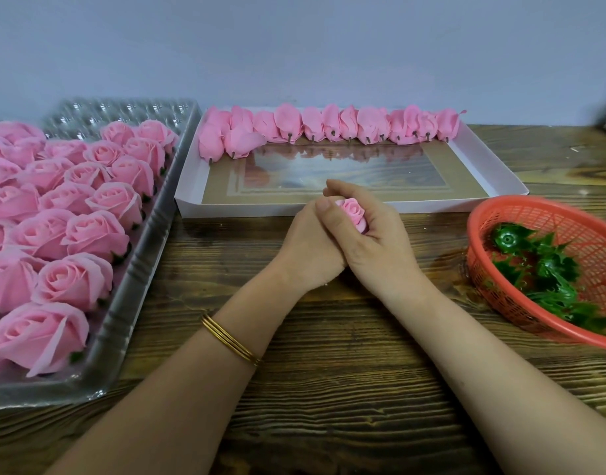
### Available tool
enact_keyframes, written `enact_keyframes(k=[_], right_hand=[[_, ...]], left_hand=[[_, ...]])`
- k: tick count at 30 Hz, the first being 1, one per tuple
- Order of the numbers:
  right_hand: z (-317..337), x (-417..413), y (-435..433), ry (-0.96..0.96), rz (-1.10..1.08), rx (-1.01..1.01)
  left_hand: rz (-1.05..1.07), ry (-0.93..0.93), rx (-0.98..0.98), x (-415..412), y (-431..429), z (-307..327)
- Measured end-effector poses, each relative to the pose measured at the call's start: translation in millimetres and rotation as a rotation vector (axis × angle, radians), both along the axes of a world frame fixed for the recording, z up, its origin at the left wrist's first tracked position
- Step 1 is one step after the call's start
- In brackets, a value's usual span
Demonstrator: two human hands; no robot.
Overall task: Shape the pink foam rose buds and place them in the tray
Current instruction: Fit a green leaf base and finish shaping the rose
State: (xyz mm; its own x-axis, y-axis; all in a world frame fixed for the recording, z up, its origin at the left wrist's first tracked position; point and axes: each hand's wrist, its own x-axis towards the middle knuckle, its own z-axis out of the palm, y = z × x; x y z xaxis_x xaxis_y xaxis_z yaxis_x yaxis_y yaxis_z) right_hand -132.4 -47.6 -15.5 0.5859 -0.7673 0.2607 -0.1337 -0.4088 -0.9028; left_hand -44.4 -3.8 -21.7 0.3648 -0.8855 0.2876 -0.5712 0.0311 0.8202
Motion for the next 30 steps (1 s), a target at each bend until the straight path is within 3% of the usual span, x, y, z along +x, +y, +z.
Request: enact_keyframes(k=[8,14,19,22,30], right_hand=[[-1,-2,0,0.01,0.055,0.025],[-1,-7,-4,-0.01,0.119,0.091],[7,-11,-5,-0.25,0.07,0.195],[11,-10,-3,-0.281,0.001,0.151],[9,-6,8,-0.147,0.003,-0.125]], left_hand=[[-0.001,-0.018,-0.022,-1,0,5],[-0.008,0.071,-0.052,-2,2,7],[-0.032,0.245,-0.053,-2,5,9],[-0.07,0.215,-0.063,-2,5,10],[0.02,0.016,-0.088,-2,3,8]])
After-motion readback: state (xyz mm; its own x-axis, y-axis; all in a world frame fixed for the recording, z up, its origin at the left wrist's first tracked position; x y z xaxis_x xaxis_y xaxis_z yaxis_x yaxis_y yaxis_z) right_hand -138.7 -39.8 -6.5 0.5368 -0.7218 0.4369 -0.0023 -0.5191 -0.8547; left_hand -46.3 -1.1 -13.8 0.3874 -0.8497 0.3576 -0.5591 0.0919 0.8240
